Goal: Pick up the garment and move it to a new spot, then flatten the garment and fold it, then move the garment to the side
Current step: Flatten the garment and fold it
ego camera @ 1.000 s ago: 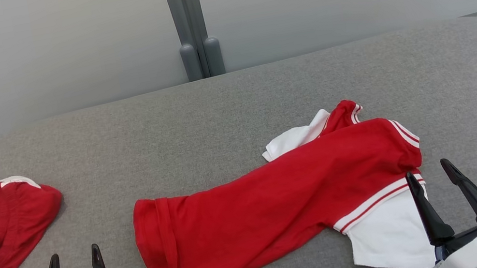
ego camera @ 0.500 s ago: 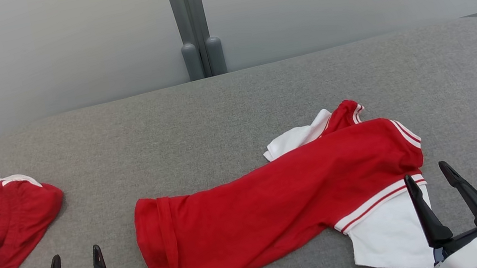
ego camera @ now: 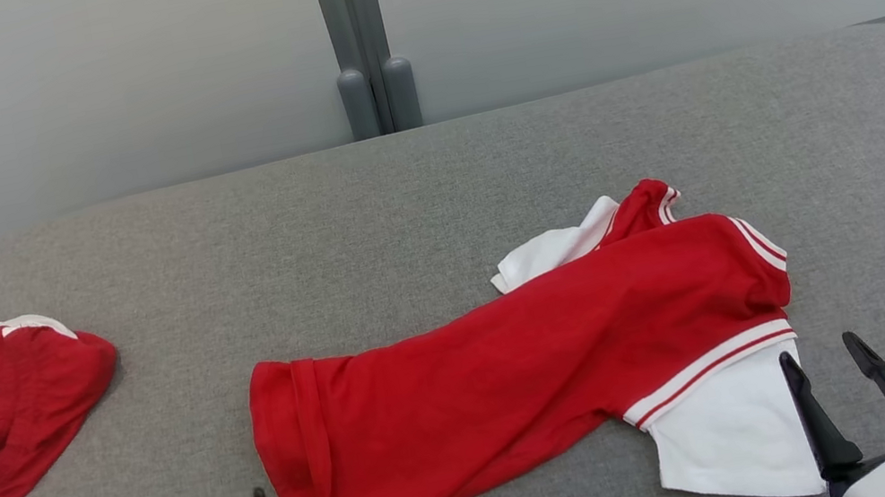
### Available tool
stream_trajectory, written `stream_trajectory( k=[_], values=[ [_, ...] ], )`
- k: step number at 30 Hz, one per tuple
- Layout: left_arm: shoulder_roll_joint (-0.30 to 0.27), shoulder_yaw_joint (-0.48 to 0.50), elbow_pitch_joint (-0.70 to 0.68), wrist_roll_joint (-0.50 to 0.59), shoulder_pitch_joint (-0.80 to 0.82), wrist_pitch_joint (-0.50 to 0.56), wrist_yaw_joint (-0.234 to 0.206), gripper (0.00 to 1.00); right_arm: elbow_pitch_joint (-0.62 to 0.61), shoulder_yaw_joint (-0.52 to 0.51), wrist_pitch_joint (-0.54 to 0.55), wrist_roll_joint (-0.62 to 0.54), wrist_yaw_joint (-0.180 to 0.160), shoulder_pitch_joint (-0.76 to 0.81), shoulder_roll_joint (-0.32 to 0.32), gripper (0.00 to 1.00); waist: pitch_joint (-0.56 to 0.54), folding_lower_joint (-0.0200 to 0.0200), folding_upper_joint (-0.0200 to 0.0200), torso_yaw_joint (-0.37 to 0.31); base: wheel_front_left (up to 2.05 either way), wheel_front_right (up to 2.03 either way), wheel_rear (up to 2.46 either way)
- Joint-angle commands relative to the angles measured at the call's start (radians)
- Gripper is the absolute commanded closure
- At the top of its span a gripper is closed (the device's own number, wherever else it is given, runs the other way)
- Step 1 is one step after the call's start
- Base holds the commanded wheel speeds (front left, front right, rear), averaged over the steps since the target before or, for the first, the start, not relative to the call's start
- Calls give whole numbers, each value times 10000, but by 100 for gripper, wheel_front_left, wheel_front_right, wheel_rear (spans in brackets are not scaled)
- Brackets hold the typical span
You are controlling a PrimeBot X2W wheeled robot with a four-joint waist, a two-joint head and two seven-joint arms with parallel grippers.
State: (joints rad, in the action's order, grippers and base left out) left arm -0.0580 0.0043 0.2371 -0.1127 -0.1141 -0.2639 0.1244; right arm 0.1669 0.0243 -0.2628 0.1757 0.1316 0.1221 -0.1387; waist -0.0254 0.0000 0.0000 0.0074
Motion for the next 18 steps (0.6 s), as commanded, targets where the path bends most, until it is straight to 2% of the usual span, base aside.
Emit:
stream_trajectory(
  k=[1, 6, 18],
  values=[
    [8, -258, 208, 66, -243, -5, 57, 0, 214, -44, -28, -62, -18, 22, -8, 0, 55, 0, 0, 34, 0, 0, 0],
    [-1, -1371, 1043, 99, -493, -6, 71, 0, 1057, -142, -28, -48, -18, 101, 93, 0, 170, 0, 0, 55, 0, 0, 0],
    [-122, -2164, 2649, -614, -21, -6, 68, 0, 2834, -26, -28, 117, -18, -111, 265, 0, 354, 0, 0, 32, 0, 0, 0]
  ],
)
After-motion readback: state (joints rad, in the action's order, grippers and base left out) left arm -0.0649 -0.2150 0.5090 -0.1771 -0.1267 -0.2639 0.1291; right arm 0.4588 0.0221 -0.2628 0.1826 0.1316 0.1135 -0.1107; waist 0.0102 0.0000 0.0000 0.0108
